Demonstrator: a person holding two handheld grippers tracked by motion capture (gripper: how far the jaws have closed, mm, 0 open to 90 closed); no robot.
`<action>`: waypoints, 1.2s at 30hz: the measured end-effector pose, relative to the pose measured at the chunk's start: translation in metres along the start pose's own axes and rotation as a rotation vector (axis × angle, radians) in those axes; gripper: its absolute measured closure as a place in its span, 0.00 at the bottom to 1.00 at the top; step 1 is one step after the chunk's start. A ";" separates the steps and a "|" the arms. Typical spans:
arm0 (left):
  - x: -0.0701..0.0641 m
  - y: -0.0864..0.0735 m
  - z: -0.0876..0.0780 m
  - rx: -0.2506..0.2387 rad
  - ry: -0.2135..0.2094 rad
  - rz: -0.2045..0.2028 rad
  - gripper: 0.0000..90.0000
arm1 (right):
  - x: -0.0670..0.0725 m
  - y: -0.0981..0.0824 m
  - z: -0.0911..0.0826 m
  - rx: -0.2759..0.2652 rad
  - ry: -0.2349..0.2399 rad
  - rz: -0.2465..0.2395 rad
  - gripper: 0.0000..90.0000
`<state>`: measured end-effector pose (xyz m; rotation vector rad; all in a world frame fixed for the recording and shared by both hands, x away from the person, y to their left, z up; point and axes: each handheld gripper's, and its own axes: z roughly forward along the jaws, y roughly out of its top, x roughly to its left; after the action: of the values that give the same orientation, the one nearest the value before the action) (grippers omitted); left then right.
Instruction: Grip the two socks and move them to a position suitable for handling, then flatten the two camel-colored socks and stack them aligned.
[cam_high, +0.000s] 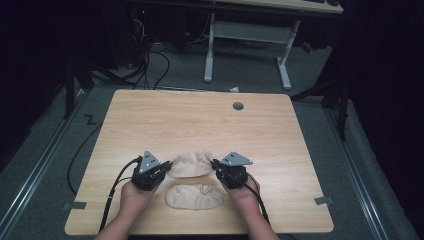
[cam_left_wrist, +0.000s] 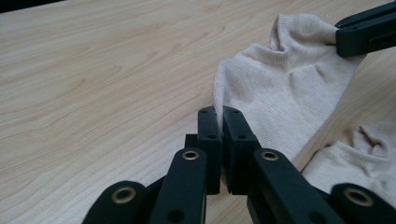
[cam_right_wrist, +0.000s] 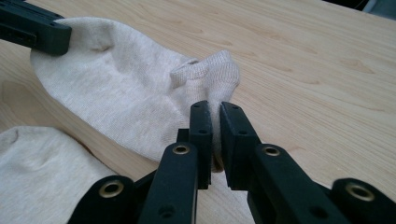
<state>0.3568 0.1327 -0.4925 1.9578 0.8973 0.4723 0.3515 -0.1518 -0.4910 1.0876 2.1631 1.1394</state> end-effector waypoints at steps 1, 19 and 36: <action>0.000 0.001 -0.001 -0.004 -0.001 -0.002 0.96 | 0.001 0.000 -0.002 0.000 0.000 -0.003 0.93; -0.020 0.001 -0.024 -0.008 -0.063 0.020 0.96 | 0.010 -0.017 -0.044 -0.032 0.005 -0.039 0.93; -0.037 -0.028 -0.031 0.122 -0.103 0.063 0.96 | 0.034 -0.045 -0.055 0.061 0.065 -0.099 0.93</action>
<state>0.3017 0.1325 -0.4993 2.1070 0.8175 0.3568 0.2742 -0.1649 -0.4990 0.9701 2.2887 1.0852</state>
